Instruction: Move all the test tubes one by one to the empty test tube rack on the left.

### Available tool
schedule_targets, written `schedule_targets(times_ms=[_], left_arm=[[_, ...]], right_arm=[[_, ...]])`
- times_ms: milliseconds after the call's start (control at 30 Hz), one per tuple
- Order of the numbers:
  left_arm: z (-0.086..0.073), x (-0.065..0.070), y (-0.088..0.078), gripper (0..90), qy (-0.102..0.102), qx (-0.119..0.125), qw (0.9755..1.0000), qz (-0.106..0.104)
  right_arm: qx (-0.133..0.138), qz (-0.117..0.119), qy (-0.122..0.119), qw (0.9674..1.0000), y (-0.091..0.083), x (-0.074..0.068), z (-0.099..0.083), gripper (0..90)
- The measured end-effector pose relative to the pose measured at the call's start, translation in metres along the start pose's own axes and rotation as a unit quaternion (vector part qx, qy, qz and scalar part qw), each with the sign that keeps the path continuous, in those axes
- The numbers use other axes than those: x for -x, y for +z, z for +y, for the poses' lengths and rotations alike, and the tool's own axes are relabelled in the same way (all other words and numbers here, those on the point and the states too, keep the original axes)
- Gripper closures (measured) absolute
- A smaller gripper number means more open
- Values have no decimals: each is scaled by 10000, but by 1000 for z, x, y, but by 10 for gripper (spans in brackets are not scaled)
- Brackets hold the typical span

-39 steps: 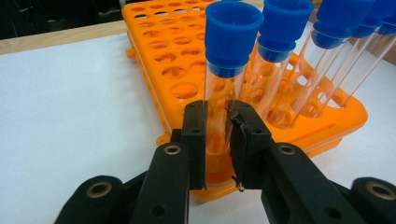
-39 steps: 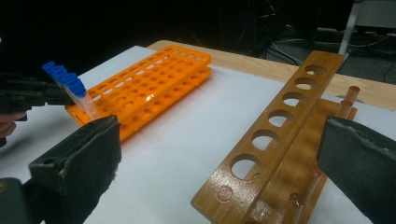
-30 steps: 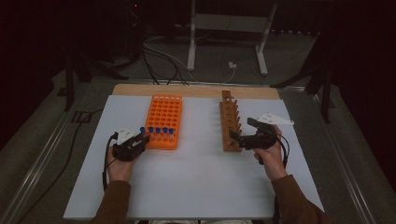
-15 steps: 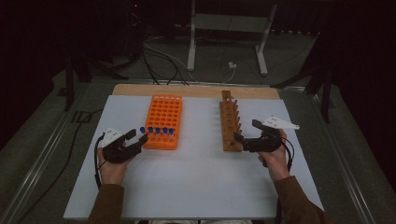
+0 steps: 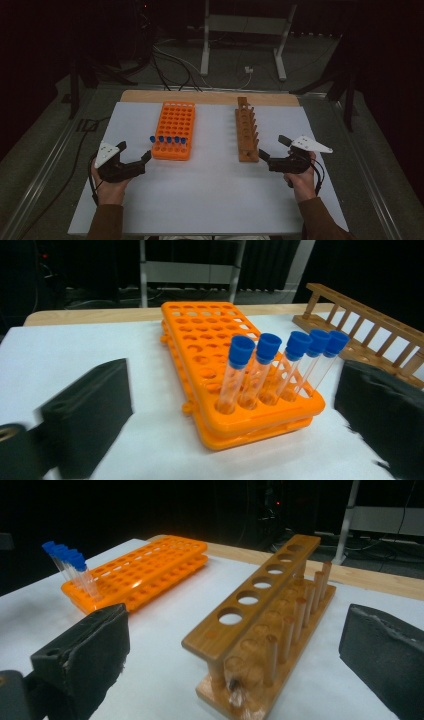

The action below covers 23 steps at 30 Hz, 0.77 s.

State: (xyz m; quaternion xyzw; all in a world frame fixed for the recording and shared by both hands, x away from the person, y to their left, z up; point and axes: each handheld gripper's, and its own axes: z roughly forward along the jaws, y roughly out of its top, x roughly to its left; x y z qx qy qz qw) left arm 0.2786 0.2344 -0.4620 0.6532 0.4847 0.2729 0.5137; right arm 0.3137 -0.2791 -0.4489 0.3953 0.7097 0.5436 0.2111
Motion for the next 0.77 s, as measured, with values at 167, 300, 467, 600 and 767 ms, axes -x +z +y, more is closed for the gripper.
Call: schedule_targets(times_ms=[167, 300, 467, 600, 767], left_arm=[[-2, -1, -11, 7, 33, 93, 9999, 122], [-3, -2, -17, 7, 91, 121, 9996, 236], [-8, -2, -19, 6, 157, 103, 9994, 297], [-8, -2, -19, 6, 181, 83, 9993, 331], [-9, -3, -20, 7, 106, 89, 9992, 368]], right_arm=[[-3, -66, -21, 10000, -9, 1, -8, 0], [22, -74, 9, 10000, -14, 2, -13, 0], [65, -82, 17, 9999, -21, 3, -18, 0], [88, -110, 45, 9999, -24, 4, -20, 0], [46, -105, 60, 9999, -24, 5, -24, 0]])
